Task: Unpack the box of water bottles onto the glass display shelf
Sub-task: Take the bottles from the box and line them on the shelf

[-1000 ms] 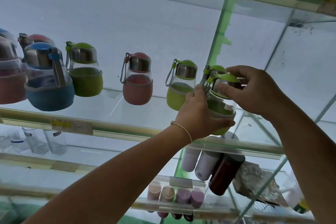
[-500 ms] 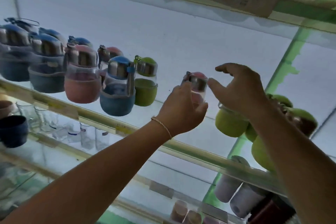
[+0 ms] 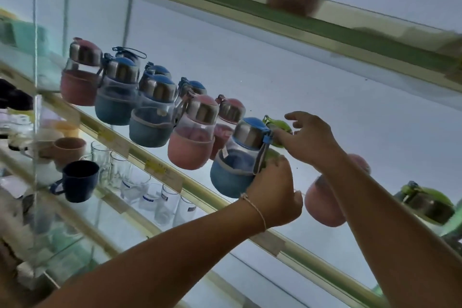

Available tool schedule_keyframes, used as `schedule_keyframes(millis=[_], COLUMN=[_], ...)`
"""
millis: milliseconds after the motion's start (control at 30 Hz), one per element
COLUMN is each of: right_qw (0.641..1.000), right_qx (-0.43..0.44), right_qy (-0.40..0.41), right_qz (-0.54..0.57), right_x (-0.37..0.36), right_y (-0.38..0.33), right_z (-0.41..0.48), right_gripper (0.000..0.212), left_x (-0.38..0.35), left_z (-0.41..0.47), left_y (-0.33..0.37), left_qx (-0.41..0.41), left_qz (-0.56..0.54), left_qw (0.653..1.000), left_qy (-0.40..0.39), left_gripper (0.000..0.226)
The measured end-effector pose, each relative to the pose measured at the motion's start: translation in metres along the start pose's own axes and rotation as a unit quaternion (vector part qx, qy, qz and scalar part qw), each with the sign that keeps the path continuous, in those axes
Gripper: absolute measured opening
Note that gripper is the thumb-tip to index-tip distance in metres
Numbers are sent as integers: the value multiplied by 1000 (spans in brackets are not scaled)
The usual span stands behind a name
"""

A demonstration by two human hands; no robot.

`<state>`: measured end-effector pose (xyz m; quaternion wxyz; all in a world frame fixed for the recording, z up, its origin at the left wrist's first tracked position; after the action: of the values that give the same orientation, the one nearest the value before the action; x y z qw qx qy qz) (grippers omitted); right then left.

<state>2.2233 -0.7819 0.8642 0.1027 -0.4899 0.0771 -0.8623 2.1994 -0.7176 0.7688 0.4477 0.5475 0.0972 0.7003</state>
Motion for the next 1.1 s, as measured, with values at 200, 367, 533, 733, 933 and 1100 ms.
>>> schedule_keyframes(millis=[200, 367, 533, 733, 933, 1100], right_qw=[999, 998, 997, 998, 998, 998], right_qx=[-26, -16, -16, 1, 17, 28], right_qy=[-19, -27, -31, -14, -9, -4], right_qz=[-12, -50, -67, -62, -68, -50], right_x=[-18, -10, 2, 15, 28, 37], right_y=[-1, -6, -2, -2, -2, 1], right_z=[17, 18, 4, -19, -38, -53], right_gripper=[53, 48, 38, 54, 47, 43], left_x=[-5, -6, 1, 7, 17, 22], left_z=[-1, -3, -7, -12, -20, -32], left_y=[-5, -10, -7, -5, 2, 6], left_qx=[-21, -37, -60, -57, -38, -21], left_qz=[13, -6, -38, -46, -34, 4], left_qw=[1000, 999, 996, 992, 988, 989], left_qy=[2, 12, 60, 105, 148, 143], left_gripper=[69, 75, 53, 45, 56, 56])
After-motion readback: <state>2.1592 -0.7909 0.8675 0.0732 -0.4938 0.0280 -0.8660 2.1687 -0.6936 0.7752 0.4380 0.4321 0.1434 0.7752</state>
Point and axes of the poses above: each hand's wrist, its own z-axis towards the middle knuckle, its own x-axis out of the back of the hand, y = z × x, the point moved 8 cm from there along z, towards the middle knuckle, and after that the axes turned 10 degrees about x, right-handed, at the moved point
